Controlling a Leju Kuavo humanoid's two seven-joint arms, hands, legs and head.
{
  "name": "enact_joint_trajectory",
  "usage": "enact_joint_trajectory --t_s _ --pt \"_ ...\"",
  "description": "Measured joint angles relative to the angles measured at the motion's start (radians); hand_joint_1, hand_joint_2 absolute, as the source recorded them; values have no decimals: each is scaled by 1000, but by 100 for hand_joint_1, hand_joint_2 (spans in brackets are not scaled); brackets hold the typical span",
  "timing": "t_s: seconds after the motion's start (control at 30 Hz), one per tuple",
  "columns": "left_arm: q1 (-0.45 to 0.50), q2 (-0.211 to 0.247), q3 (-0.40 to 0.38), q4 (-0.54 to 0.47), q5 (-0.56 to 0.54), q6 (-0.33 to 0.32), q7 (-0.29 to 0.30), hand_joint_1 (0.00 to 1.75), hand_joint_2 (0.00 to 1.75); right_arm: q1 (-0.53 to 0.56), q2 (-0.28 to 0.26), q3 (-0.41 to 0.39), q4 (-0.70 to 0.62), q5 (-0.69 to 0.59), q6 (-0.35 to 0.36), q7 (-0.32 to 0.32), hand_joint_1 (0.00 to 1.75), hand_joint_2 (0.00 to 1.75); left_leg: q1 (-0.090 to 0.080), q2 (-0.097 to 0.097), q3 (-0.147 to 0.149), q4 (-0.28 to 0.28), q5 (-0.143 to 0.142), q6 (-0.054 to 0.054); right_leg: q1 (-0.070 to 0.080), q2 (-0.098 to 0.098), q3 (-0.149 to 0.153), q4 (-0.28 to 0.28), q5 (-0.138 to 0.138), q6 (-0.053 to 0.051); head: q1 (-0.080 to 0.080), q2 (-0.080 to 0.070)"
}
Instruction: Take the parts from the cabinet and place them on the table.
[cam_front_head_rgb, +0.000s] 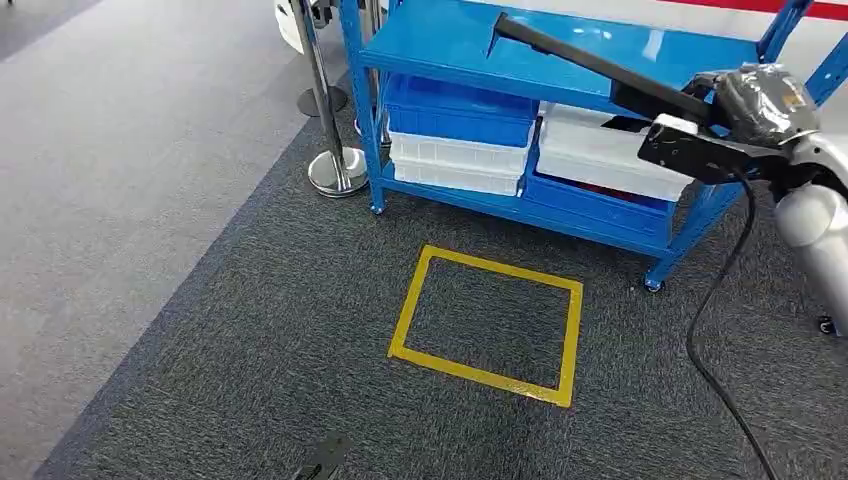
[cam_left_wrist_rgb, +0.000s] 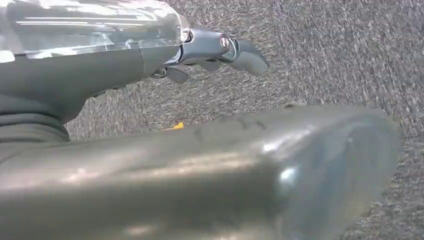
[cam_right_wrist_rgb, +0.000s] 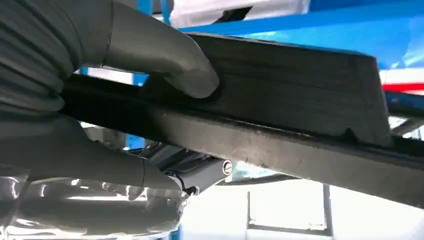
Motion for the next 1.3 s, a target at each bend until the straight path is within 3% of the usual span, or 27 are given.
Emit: enact_joint_trajectory --t_s 0.07,0.13,0.23,0.27,0.33,0.37,0.4,0.43,0.47,0.57,0.6,0.63,0.67,0.73,0.77,0.8,0.83,0.9,0.93,0.97,1.0,1.07,1.1,1.17,1.2,1.27,1.3 --pt "1 0 0 0 -1 -3 0 0 0 2 -3 -3 0 0 -3 4 175 175 0 0 -2 -5 7 -12 1 0 -3 -2 8 -13 0 0" --pt "0 0 0 0 -3 -5 0 0 0 2 -5 -9 0 0 -3 6 175 175 4 -2 -18 25 -26 -22 -5 0 -5 -13 20 -29 0 0" --pt "0 -1 0 0 -3 -6 2 0 0 4 -7 -12 0 -2 -3 6 175 175 8 -2 -102 249 -151 -32 -2 14 -21 -12 33 -36 -1 0" --pt "0 -1 0 0 -3 -8 3 0 0 8 -7 -12 1 -4 -3 6 175 175 8 -2 -121 303 -167 -32 -1 21 -25 -12 37 -35 -1 0" --pt "0 -1 0 0 -3 -8 4 0 0 16 -8 -13 1 -8 -4 7 175 175 8 -4 -88 261 -128 -25 1 38 -30 -12 44 -33 -1 0" --pt "0 -1 0 0 -3 -8 5 0 0 18 -8 -14 1 -9 -4 7 175 175 6 -11 -42 178 -88 -17 4 49 -33 -11 47 -31 -1 0" --pt "0 -1 0 0 -3 -7 6 0 0 17 -8 -16 1 -10 -5 6 175 175 5 -31 8 85 -49 -6 5 58 -34 -11 50 -29 -1 0" --pt "0 3 0 0 -3 -5 7 0 0 17 -9 -17 2 -10 -9 4 175 175 6 -82 44 11 -47 11 1 63 -35 -12 54 -27 0 0" --pt "2 3 0 0 -3 -4 8 0 0 16 -10 -18 3 -10 -12 3 175 175 7 -84 54 -4 -45 12 2 73 -39 -13 58 -20 0 0" --pt "1 3 0 0 -3 -2 11 0 0 21 -15 -20 6 -10 -16 -2 175 175 -5 -60 56 -12 -40 15 -12 102 -46 -24 77 5 -2 0" --pt "1 0 0 0 -3 -2 12 0 0 24 -20 -23 8 -10 -17 -2 175 175 8 -44 62 -38 -22 18 -2 102 -48 -26 79 10 -2 0" --pt "0 2 1 0 -3 -2 12 0 0 23 -26 -28 10 -10 -23 -2 175 175 7 -31 66 -50 -13 19 -3 59 -57 -17 65 12 -2 0" --pt "-1 2 1 0 -3 -2 12 0 0 22 -26 -31 11 -9 -27 -2 175 175 7 -20 64 -55 -6 28 -3 27 -77 27 25 14 -2 0" --pt "1 0 2 0 -3 -2 14 0 0 25 -24 -31 12 -8 -31 -3 175 175 6 3 55 -52 -5 28 -6 11 -139 175 -50 21 -2 0" --pt "3 -2 2 0 -3 -2 15 0 0 29 -24 -31 13 -5 -32 -2 175 175 6 15 51 -49 -5 28 -10 9 -166 242 -71 26 -2 0" --pt "4 -3 4 0 -2 -3 15 0 0 33 -24 -31 16 -1 -32 -2 175 175 7 29 47 -46 -5 27 -14 6 -171 261 -68 30 -2 0" --pt "5 -4 5 0 -2 -3 14 0 0 33 -24 -31 18 1 -32 0 175 175 7 40 44 -42 -6 26 -17 2 -150 230 -47 33 -2 0" --pt "4 -8 6 0 -1 -3 14 0 0 30 -24 -33 19 1 -33 3 175 175 9 60 38 -28 -12 17 -19 -25 -51 68 24 37 -2 0" --pt "4 -8 6 0 -1 -3 14 0 0 27 -24 -34 19 1 -33 3 175 175 9 70 36 -19 -18 10 -17 -61 -12 -8 28 36 -2 0" --pt "3 -8 8 0 -1 -3 14 0 0 23 -22 -34 18 3 -34 4 175 175 -2 77 31 -12 -22 4 -4 -81 -11 -12 23 23 -2 0" --pt "3 -10 9 0 -1 -3 14 0 0 23 -20 -34 18 7 -34 4 175 175 -1 84 31 -13 -23 0 -4 -58 -15 -10 24 15 -2 0" --pt "4 -10 14 0 0 -3 14 0 0 21 -25 -35 21 21 -33 9 175 175 -2 105 36 -16 -22 -9 0 -39 -21 -11 27 5 -3 0" --pt "4 -10 15 0 0 -2 14 0 0 17 -29 -35 22 29 -30 15 175 175 -2 112 35 -13 -26 -14 -9 -28 -22 -16 32 -4 -2 0" --pt "5 -10 16 0 0 -2 14 0 0 0 -30 -35 21 36 -14 19 175 175 7 33 11 44 -80 -25 -13 -12 -23 -20 38 -14 -3 0" --pt "10 -11 16 0 0 -3 14 0 0 -12 -32 -35 23 38 -2 27 175 175 8 15 -22 125 -127 -27 -12 -1 -26 -20 40 -18 -3 0" --pt "21 -11 17 0 0 -5 17 0 0 -25 -35 -35 25 40 12 29 175 175 8 3 -86 279 -188 -28 -9 25 -31 -19 43 -22 -3 0" --pt "25 -11 17 0 0 -5 18 0 0 -26 -39 -35 26 40 17 28 175 175 8 0 -99 312 -190 -27 -8 39 -31 -19 44 -22 -3 0"
